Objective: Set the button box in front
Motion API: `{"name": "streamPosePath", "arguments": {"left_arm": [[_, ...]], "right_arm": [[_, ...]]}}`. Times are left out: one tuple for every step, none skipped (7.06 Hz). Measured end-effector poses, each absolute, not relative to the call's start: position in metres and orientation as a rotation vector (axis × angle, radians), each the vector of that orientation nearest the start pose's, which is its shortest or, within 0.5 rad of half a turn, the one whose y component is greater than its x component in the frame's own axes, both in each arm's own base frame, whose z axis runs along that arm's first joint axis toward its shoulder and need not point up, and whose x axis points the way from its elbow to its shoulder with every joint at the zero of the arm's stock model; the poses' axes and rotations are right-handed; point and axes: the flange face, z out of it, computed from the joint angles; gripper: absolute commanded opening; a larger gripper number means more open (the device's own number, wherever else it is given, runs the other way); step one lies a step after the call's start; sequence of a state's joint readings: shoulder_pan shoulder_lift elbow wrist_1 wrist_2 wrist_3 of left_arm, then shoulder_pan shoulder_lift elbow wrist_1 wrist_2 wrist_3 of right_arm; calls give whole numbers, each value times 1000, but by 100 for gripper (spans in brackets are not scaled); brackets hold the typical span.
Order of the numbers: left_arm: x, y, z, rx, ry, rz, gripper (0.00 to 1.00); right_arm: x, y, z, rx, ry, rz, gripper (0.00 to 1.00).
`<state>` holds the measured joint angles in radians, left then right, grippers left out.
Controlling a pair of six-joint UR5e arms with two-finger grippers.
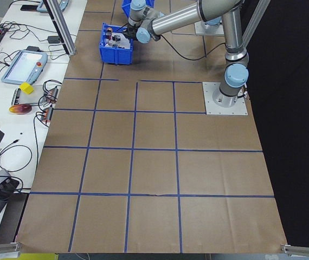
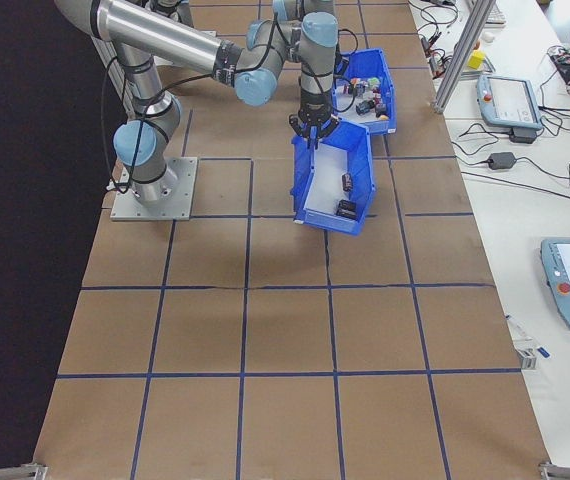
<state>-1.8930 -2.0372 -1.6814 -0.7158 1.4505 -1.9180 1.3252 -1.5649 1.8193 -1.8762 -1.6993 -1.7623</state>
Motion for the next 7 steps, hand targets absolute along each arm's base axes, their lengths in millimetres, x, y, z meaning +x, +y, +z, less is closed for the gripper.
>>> {"name": "streamPosePath", "arguments": {"left_arm": [[-338,-561,258,-2424,2413,-50,100],[-335,-559,257,-2400,2400,-75,100],[-333,-557,264,-2378,2388,-75,100],[-327,-547,282,-2315,2382,-47,100],[-310,-532,313,-2198,2398,1,100],[-282,-515,350,-2050,2455,46,99],[-256,-499,384,-1880,2552,76,98]], "right_arm": [[-1,-501,395,-2228,2366,132,3],[-1,-500,394,-2221,2366,137,3],[0,-497,390,-2212,2361,148,3],[2,-488,385,-2205,2357,158,3],[6,-473,383,-2203,2362,158,3],[11,-457,382,-2200,2368,157,3],[16,-443,381,-2185,2381,155,3]]}}
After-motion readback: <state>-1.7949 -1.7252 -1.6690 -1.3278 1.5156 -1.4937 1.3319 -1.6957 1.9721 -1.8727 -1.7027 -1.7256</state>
